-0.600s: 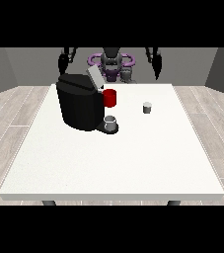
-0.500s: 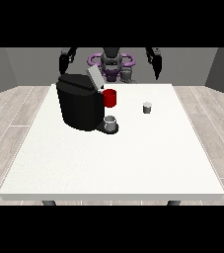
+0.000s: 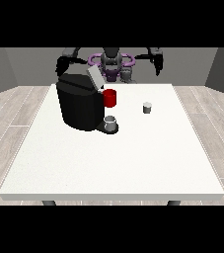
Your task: Insert the coffee pod into the coffee machine and close the lid
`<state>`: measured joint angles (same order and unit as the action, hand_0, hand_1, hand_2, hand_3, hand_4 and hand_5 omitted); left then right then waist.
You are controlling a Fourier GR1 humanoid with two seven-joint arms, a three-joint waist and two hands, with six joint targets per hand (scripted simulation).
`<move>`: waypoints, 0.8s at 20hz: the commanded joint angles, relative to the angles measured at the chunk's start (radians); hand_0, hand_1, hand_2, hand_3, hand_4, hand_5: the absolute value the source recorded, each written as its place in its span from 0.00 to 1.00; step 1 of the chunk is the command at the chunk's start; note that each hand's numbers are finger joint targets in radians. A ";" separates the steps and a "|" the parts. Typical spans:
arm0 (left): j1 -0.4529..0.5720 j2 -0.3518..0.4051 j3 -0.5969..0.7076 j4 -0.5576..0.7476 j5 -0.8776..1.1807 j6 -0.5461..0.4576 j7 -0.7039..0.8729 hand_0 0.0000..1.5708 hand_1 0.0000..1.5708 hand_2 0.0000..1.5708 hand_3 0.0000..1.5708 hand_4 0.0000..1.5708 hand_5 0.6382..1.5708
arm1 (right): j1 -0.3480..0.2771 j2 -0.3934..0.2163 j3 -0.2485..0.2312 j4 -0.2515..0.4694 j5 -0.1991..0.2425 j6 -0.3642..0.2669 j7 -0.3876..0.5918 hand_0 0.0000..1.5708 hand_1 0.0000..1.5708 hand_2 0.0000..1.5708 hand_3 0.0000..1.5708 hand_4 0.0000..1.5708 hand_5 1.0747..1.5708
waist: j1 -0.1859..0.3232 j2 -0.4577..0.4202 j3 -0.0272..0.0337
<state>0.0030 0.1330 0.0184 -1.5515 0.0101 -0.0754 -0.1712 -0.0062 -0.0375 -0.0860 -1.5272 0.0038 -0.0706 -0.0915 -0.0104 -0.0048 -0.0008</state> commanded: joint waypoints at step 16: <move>-0.374 0.239 0.172 0.434 -0.082 -0.056 0.127 0.00 0.00 0.00 0.00 0.00 1.00 | -0.090 0.002 0.088 -0.093 -0.034 0.017 0.046 0.00 0.00 0.00 0.00 0.18 1.00 | -0.178 0.155 0.0004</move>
<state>-0.3031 0.3375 0.1616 -1.2197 -0.0531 -0.1404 -0.0751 -0.0798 -0.0104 -0.0075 -1.5852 -0.0099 -0.0977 -0.0870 -0.1377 0.1211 -0.0002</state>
